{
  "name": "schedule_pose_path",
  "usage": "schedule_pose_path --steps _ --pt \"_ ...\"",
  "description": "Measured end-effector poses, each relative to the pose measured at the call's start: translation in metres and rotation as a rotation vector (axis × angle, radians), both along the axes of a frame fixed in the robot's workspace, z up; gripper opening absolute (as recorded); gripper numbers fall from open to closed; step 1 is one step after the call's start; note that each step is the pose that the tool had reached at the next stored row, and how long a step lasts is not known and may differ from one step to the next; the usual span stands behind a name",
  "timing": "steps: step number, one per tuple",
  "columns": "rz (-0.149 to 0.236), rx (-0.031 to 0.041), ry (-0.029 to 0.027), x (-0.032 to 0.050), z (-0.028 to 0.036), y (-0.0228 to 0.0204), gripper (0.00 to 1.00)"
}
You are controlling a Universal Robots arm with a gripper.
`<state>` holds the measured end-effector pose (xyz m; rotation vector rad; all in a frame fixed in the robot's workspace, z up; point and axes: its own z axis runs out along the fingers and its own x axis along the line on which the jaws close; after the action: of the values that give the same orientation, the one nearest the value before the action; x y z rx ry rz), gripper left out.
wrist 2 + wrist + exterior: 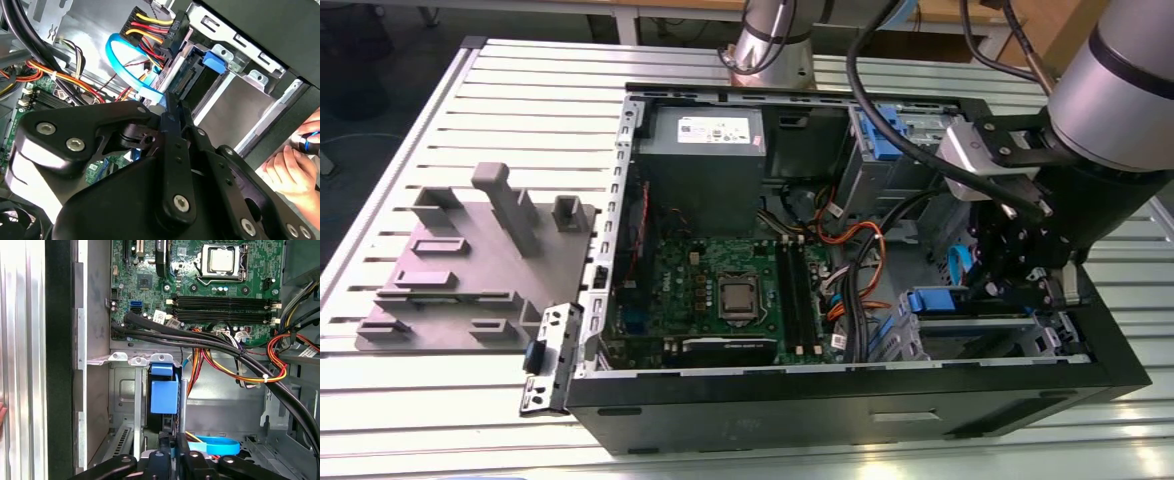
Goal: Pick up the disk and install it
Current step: 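Insert the first disk wire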
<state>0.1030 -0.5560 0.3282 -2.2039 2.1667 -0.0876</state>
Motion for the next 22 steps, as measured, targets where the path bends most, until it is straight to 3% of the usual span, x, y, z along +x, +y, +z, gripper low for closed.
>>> schedule_pose_path --steps 3,4,9,17,22 --pt "0.000 -0.0004 0.0001 0.0000 0.0001 -0.0001 0.23" --pt "0.000 -0.0008 0.0002 0.0000 0.0003 -0.0001 0.30" --pt "0.000 -0.0011 0.0002 0.0000 0.0024 -0.0001 0.30" --pt "0.000 -0.0009 0.0002 0.0000 0.0214 0.0000 0.30" --pt "0.000 -0.0008 0.0002 0.0000 0.0218 0.0000 0.30"
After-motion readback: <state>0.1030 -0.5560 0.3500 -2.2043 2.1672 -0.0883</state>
